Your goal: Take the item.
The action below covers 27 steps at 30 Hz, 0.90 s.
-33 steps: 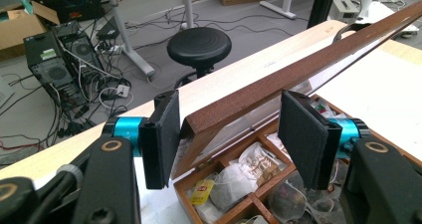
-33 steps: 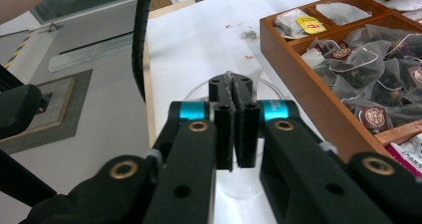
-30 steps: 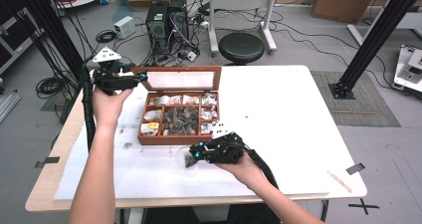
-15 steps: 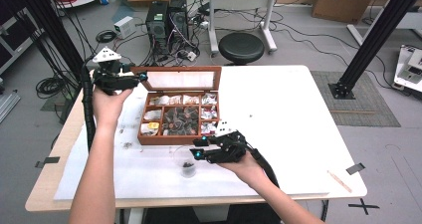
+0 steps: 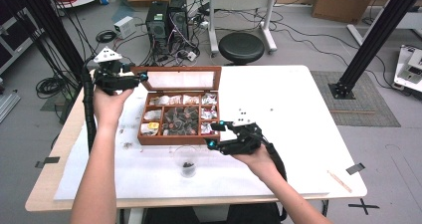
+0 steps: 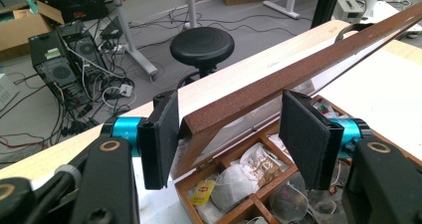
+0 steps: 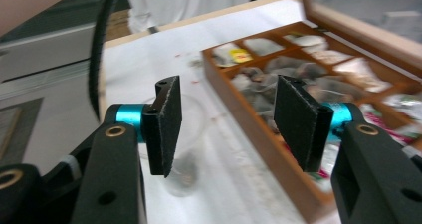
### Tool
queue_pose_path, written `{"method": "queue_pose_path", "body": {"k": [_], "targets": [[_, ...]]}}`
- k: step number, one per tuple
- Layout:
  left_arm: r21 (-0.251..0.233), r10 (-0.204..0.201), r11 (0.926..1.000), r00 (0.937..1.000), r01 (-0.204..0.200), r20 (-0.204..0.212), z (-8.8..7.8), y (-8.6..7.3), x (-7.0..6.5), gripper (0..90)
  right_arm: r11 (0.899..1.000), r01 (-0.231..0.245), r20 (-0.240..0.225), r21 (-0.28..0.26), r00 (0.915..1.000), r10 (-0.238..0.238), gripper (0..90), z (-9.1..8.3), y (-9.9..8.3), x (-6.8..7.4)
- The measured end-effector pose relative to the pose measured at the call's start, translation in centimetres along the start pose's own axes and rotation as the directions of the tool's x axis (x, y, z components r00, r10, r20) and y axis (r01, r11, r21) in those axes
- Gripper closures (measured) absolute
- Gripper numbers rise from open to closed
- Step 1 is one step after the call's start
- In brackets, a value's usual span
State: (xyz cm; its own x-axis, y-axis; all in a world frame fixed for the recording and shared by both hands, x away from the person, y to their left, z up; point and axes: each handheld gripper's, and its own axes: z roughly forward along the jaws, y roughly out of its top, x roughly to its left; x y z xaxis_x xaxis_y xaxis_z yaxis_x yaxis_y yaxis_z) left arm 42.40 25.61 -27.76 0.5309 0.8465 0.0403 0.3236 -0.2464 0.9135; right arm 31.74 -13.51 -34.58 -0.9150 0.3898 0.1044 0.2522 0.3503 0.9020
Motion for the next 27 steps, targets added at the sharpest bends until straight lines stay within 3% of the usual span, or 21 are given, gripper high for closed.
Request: {"method": "queue_pose_path", "body": {"k": [6,15,27], "targets": [[0.000,-0.001,1.0000,1.0000,0.001,-0.001,0.0,0.0,0.0,41.6,0.998,-0.032,0.068,-0.046,0.9971,0.035,42.9,-2.0,-0.3,-1.8],[0.002,-0.001,1.0000,1.0000,0.001,0.001,-0.1,0.0,-0.1,41.6,0.994,-0.052,0.129,-0.092,0.9896,0.064,40.9,-4.6,-0.9,-3.9],[-0.003,-0.005,1.0000,1.0000,0.005,0.000,0.0,-0.1,-0.1,41.5,0.989,-0.093,0.232,-0.111,0.9658,0.116,33.2,-8.1,-2.1,-6.3]]}}
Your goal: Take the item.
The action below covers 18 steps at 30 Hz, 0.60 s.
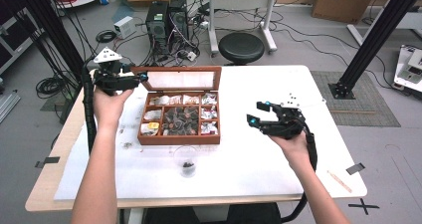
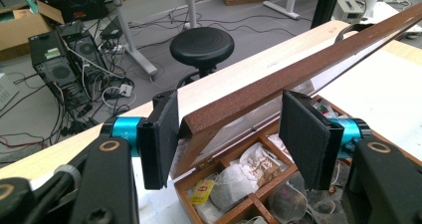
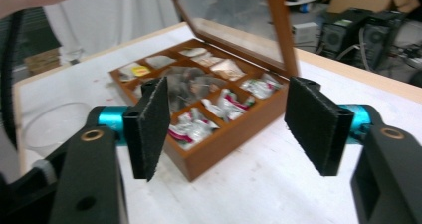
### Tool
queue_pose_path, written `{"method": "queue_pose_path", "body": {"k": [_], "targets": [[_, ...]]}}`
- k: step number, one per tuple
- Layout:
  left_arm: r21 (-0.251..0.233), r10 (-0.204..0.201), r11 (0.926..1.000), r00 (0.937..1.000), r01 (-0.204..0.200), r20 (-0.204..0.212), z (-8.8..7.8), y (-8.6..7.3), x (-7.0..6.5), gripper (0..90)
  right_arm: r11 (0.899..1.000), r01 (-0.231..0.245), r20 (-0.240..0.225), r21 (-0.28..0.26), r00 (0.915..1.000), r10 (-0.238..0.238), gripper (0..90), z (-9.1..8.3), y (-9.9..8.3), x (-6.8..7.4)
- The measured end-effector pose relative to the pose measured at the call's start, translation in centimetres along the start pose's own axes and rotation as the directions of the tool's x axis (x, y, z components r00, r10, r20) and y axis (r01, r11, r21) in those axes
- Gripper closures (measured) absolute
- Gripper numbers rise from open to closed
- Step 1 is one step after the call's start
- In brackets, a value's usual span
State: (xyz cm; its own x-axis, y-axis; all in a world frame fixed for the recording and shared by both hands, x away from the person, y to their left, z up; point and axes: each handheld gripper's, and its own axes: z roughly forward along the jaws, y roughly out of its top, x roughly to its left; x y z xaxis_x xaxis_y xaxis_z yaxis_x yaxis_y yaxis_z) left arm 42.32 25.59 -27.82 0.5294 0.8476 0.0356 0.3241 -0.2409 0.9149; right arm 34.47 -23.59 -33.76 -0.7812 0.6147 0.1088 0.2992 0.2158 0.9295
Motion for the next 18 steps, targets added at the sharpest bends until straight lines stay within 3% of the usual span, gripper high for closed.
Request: {"method": "queue_pose_path", "body": {"k": [8,18], "targets": [[-0.003,0.001,1.0000,1.0000,-0.001,-0.002,0.0,-0.1,0.0,41.5,0.999,-0.037,0.089,0.020,0.9954,0.036,25.7,-1.6,-0.7,-2.3],[-0.007,0.004,1.0000,1.0000,-0.004,-0.002,-0.1,-0.3,-0.1,41.4,0.997,-0.077,0.194,0.007,0.9782,0.075,23.6,-4.5,-1.6,-4.3]]}}
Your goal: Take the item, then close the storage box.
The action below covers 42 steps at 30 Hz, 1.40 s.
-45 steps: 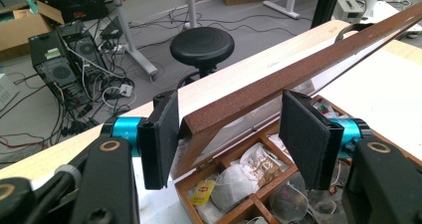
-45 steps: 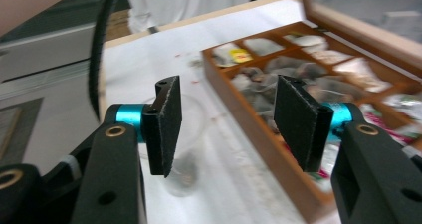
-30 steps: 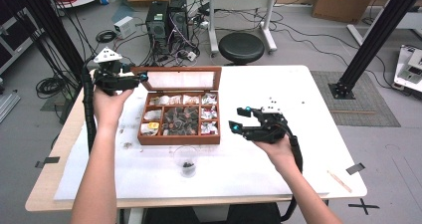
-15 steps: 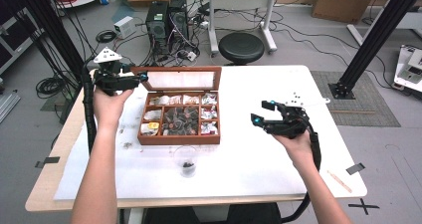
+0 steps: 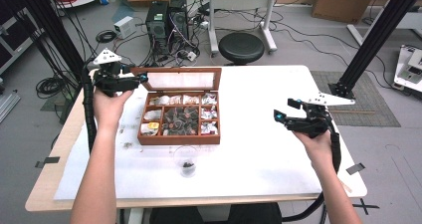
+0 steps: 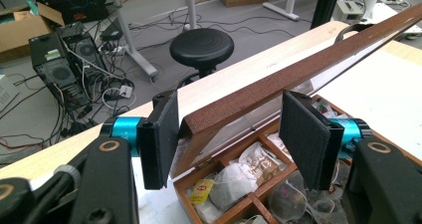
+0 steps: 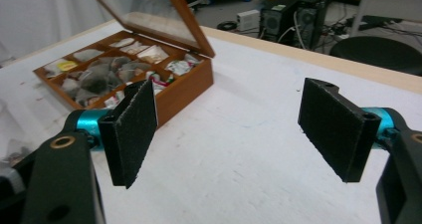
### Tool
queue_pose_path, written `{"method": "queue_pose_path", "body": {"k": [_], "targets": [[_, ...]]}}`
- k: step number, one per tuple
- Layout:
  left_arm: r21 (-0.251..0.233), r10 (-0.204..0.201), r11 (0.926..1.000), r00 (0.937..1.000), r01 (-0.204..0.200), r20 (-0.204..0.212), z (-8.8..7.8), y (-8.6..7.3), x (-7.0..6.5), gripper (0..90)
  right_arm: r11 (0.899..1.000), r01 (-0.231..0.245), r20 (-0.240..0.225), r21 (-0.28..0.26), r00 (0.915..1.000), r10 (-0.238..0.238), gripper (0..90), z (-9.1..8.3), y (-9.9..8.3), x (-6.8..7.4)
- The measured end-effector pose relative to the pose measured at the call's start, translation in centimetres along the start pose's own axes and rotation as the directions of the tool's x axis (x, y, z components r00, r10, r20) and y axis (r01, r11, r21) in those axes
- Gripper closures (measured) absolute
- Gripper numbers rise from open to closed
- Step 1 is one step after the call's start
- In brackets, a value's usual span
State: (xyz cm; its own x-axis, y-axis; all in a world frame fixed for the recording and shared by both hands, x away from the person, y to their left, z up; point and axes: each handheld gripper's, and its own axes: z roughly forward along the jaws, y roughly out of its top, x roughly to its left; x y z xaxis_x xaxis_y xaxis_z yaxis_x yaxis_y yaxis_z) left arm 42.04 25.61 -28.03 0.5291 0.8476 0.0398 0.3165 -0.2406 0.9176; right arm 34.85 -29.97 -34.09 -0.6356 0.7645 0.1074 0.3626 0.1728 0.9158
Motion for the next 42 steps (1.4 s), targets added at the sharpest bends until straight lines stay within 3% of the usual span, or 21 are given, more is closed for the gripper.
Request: {"method": "queue_pose_path", "body": {"k": [7,14,32,42], "targets": [[-0.003,0.002,1.0000,1.0000,-0.002,0.002,-0.1,-0.1,-0.1,41.4,1.000,-0.017,0.057,0.004,0.9982,0.016,23.6,-1.3,-0.3,-1.2],[-0.008,0.003,1.0000,1.0000,-0.003,-0.001,-0.1,-0.3,-0.1,41.4,1.000,-0.016,0.076,-0.002,0.9970,0.016,23.6,-2.0,-0.3,-1.5],[0.001,0.019,0.9998,0.9998,-0.019,-0.009,-0.5,-0.7,-0.6,40.7,1.000,-0.005,0.078,-0.023,0.9969,0.007,23.6,-2.2,0.3,-1.4],[0.013,-0.021,0.9997,0.9995,0.022,-0.024,-1.1,-1.5,-1.4,37.0,1.000,-0.008,0.070,-0.027,0.9975,0.010,23.6,-1.9,0.5,-1.3]]}}
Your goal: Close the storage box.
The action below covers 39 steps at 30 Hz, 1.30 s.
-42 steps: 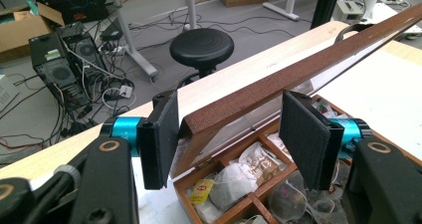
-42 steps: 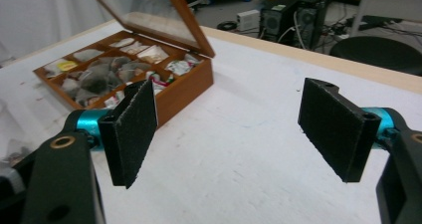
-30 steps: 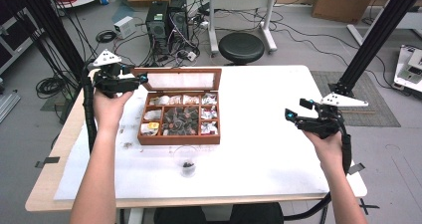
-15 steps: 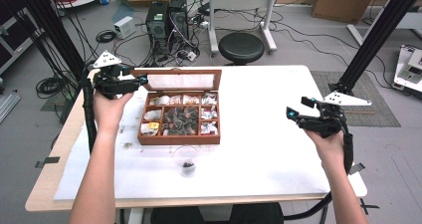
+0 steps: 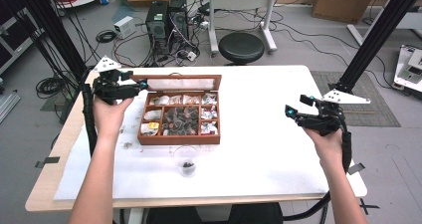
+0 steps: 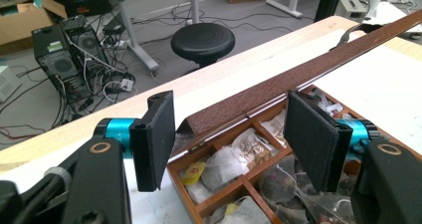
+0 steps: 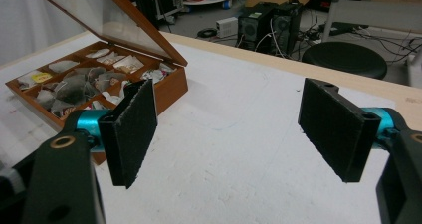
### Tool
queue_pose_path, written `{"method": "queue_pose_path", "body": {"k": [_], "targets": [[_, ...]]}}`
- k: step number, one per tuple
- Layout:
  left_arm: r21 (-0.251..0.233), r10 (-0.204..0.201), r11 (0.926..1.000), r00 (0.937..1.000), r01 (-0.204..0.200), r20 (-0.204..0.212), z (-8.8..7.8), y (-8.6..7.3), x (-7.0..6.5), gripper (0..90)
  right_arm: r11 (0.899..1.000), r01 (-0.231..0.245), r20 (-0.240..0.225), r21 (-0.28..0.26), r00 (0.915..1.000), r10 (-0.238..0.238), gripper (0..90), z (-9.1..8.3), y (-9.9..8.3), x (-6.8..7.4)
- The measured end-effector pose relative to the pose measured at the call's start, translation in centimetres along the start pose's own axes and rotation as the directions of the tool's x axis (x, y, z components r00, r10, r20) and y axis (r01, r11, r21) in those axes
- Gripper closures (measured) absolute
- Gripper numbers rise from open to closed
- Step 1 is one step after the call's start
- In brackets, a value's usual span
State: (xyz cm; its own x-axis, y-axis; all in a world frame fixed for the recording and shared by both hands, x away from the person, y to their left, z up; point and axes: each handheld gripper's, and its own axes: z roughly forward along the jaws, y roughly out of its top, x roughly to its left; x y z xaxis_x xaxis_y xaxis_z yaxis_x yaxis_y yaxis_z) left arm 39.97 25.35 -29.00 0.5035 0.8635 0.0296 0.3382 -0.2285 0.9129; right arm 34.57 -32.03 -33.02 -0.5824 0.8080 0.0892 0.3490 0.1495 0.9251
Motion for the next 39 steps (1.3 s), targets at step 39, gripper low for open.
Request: {"method": "queue_pose_path", "body": {"k": [39], "targets": [[0.019,-0.221,0.9752,0.9747,0.221,0.033,-1.3,-4.0,-1.5,33.2,1.000,0.002,-0.009,-0.006,1.0000,-0.003,23.7,0.4,0.1,0.4]]}}
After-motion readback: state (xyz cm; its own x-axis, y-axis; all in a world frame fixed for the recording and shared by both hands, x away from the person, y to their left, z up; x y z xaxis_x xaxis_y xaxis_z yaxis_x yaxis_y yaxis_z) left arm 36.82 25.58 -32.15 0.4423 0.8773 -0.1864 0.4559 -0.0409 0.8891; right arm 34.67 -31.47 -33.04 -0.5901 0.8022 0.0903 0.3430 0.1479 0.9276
